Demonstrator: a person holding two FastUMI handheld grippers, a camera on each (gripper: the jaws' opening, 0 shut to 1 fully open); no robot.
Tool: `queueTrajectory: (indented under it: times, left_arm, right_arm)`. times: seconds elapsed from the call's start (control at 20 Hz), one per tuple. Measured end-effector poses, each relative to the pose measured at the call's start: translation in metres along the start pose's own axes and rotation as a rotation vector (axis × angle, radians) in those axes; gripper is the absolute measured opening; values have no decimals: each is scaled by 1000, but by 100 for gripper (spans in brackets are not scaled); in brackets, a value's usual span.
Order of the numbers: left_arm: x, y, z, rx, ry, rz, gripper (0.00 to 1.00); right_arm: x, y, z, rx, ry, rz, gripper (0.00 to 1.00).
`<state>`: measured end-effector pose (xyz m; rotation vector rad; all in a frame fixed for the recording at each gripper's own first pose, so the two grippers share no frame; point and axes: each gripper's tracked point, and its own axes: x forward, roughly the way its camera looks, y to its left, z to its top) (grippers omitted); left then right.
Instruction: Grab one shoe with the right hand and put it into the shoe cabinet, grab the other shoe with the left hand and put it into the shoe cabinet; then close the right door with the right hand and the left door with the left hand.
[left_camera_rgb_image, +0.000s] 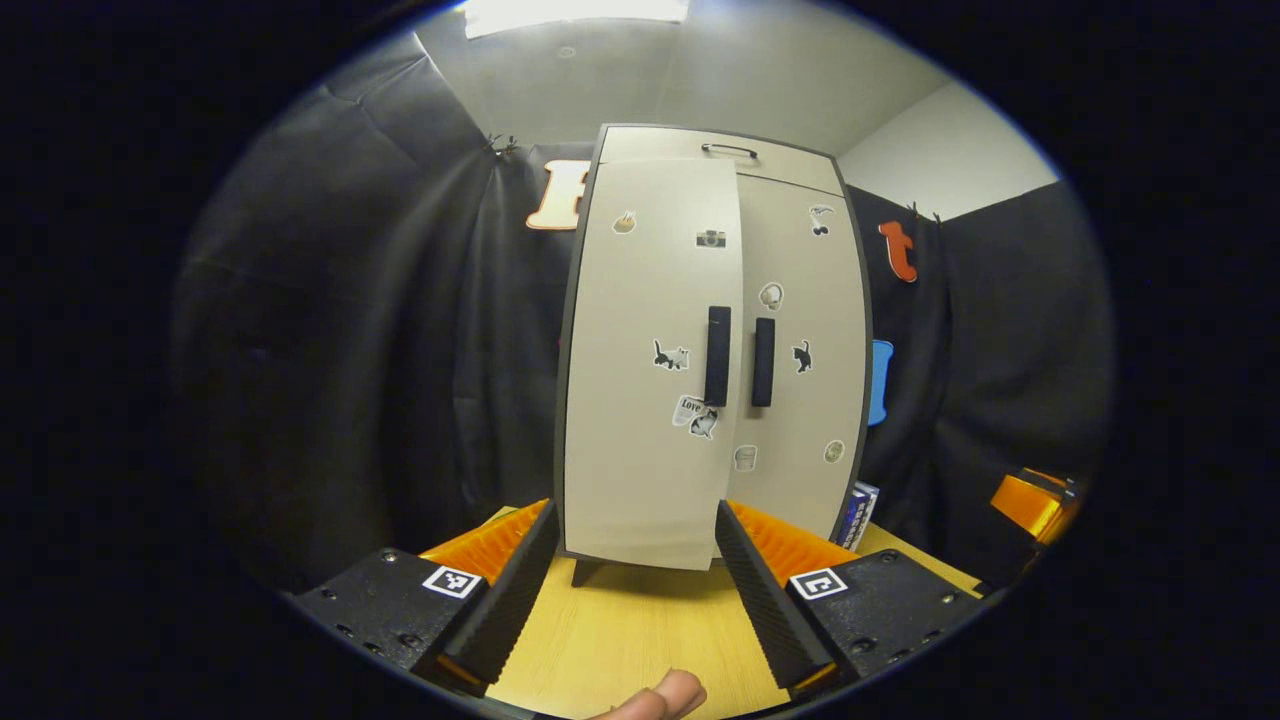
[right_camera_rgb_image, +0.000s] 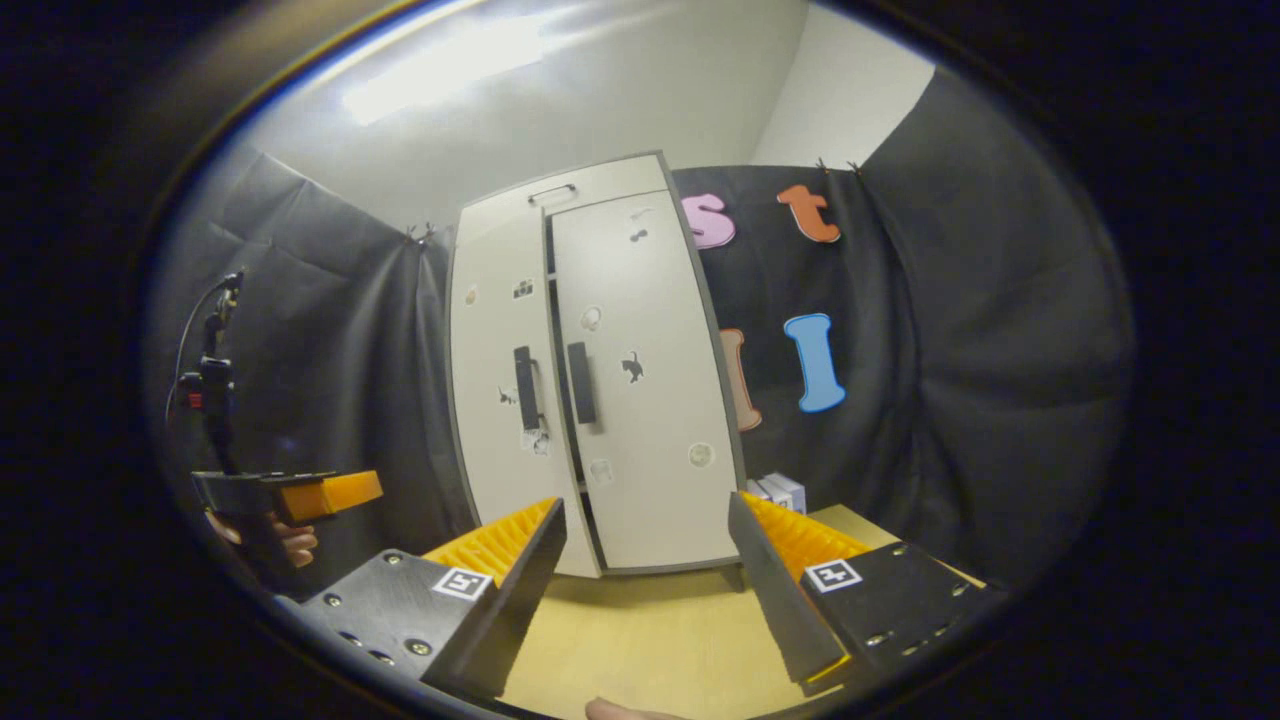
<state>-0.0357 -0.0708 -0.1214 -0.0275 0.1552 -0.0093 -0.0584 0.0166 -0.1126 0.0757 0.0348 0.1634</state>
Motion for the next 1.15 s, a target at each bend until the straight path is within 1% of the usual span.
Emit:
queueTrajectory:
  times: [0.15, 0.4, 0.5, 0.55, 0.6, 1.0, 1.15]
  left_arm:
    - [-4, -9, 0, 34, -11, -15, 96]
    - [-3, -19, -6, 29, 8, -35, 96]
    - [-4, -18, -3, 29, 1, -35, 97]
    - [-6, -16, -3, 30, 0, -31, 94]
    - [-6, -15, -1, 29, -5, -27, 96]
    - [-7, -23, 0, 38, -15, -46, 96]
    - [-6, -23, -1, 53, -14, -39, 96]
  right_arm:
    - [-3, -5, -3, -11, 5, -9, 98]
    - [-2, 2, -8, -19, 8, 6, 98]
    - [-4, 2, -5, -24, 2, 7, 98]
    - [-5, 2, -3, -25, -6, 7, 98]
    - [-5, 1, 0, -24, -11, 4, 98]
    - [-4, -1, 2, -31, -8, 3, 98]
    - [-8, 3, 9, -27, -27, 21, 98]
